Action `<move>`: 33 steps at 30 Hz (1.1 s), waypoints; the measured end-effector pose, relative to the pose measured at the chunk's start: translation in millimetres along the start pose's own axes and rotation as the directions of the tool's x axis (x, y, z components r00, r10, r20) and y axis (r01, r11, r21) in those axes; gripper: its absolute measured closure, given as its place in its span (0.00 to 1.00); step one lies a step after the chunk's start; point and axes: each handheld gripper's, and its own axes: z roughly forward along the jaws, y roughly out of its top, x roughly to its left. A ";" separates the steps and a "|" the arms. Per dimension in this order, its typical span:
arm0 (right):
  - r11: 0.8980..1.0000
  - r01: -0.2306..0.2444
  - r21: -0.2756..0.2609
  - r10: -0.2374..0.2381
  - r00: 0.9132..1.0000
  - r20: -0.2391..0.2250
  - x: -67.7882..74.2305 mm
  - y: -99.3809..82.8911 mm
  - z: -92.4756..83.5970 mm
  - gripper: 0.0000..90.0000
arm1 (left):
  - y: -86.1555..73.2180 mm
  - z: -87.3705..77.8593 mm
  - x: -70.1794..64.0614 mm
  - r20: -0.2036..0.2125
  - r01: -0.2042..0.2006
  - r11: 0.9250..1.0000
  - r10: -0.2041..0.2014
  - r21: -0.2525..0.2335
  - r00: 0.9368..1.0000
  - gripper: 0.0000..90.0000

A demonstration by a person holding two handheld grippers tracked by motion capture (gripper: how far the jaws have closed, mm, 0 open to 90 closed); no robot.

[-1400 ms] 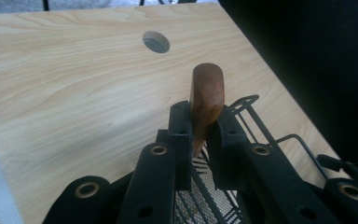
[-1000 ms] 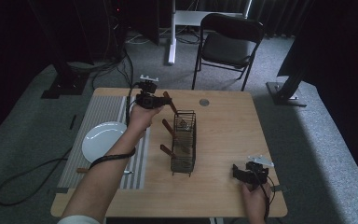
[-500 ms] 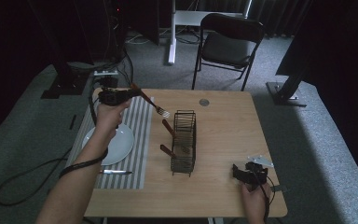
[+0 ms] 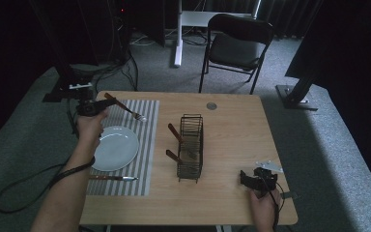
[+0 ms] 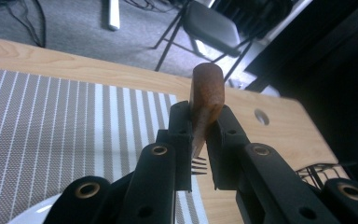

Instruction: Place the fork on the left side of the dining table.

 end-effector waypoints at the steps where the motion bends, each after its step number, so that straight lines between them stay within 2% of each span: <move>1: 1.000 0.000 0.000 0.000 1.000 0.000 -0.1 0.0 0.0 0.15 | -2.8 2.7 7.9 -0.014 0.007 1.000 -0.007 0.006 1.000 0.90; 2: 1.000 0.000 0.000 0.000 1.000 -0.001 -0.1 0.1 0.1 0.15 | -2.8 2.7 7.9 -0.014 0.007 1.000 -0.007 0.006 1.000 0.90; 3: 1.000 0.000 0.000 0.000 1.000 -0.001 -0.1 0.1 0.1 0.15 | -4.6 4.3 10.7 -0.031 0.012 1.000 -0.012 0.010 0.999 0.90; 4: 1.000 0.000 0.000 0.000 1.000 -0.001 -0.1 0.1 0.2 0.15 | -6.6 5.5 14.4 -0.041 0.031 1.000 -0.031 0.006 0.999 0.90; 6: 1.000 0.000 0.000 0.000 1.000 -0.001 -0.1 0.1 0.2 0.15 | -8.7 6.9 21.0 -0.027 0.059 0.998 -0.059 0.003 0.998 0.90; 10: 1.000 -0.001 0.000 0.001 1.000 0.000 -0.2 0.2 0.4 0.14 | -11.9 11.3 30.6 -0.040 0.093 0.996 -0.092 0.003 0.995 0.90; 12: 1.000 -0.003 0.002 0.003 1.000 0.004 -0.4 0.8 1.1 0.13 | -13.9 14.1 32.7 -0.032 0.090 0.996 -0.090 0.003 0.995 0.90; 18: 1.000 -0.003 0.002 0.003 1.000 0.004 -0.4 0.9 1.2 0.13 | -18.4 20.7 41.0 -0.024 0.125 0.992 -0.124 0.005 0.992 0.90; 22: 1.000 -0.003 0.002 0.003 1.000 0.004 -0.3 0.9 1.2 0.13 | -18.5 23.9 42.1 -0.035 0.119 0.993 -0.119 0.008 0.992 0.90; 25: 1.000 -0.003 0.002 0.003 1.000 0.004 -0.3 0.9 1.2 0.13 | -18.4 27.5 43.4 -0.036 0.137 0.991 -0.137 0.007 0.990 0.90; 30: 1.000 -0.003 0.002 0.003 1.000 0.004 -0.3 0.9 1.1 0.13 | -18.8 35.2 43.3 -0.036 0.129 0.992 -0.128 0.011 0.991 0.90; 32: 1.000 -0.003 0.002 0.003 1.000 0.004 -0.3 0.9 1.2 0.13 | -19.4 37.7 45.6 -0.026 0.145 0.989 -0.144 0.016 0.989 0.90; 33: 1.000 -0.003 0.002 0.003 1.000 0.004 -0.3 0.9 1.2 0.13 | -19.9 38.5 46.2 -0.035 0.144 0.989 -0.144 0.017 0.989 0.90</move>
